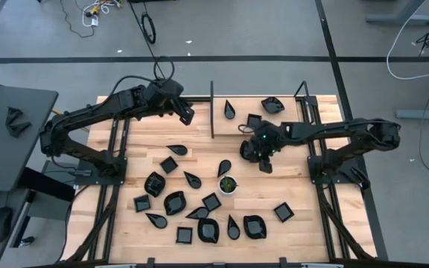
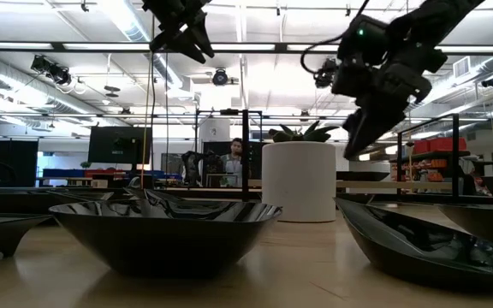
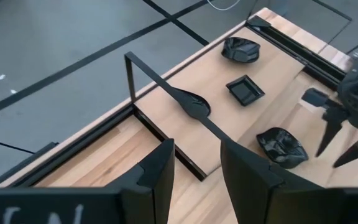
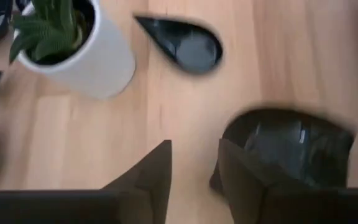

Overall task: Pick & Place Mini shaped plates
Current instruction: Stack the leaf shaped plate on top of the leaf shaped plate on the shelf

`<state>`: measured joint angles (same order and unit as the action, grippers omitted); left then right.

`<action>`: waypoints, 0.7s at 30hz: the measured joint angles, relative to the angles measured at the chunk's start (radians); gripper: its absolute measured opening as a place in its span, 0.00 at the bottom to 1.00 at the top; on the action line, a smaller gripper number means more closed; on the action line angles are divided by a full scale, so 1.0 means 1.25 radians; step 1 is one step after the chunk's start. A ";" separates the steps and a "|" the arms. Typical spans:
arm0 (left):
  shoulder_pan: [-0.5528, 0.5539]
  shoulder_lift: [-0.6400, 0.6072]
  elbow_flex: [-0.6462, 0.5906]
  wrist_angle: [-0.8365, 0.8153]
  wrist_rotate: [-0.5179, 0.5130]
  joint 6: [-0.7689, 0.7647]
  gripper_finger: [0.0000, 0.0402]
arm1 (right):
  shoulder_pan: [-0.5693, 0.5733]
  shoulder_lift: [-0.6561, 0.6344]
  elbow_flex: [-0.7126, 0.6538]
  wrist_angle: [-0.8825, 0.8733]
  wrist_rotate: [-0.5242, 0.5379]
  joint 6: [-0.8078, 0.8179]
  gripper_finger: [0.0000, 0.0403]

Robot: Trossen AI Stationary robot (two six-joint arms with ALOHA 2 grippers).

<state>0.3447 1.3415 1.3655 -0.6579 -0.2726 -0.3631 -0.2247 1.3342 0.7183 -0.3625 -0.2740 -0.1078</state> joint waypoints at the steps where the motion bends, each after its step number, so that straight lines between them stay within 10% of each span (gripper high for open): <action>1: 0.000 0.000 0.000 0.000 0.005 -0.006 0.34 | 0.010 0.000 -0.007 0.028 0.018 -0.004 0.35; 21: 0.001 0.000 0.000 -0.007 0.007 0.134 0.34 | 0.133 0.078 -0.088 0.173 0.272 0.060 0.38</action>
<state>0.3458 1.3415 1.3655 -0.6670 -0.2635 -0.1957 -0.0587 1.4315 0.6088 -0.1460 0.0664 -0.0323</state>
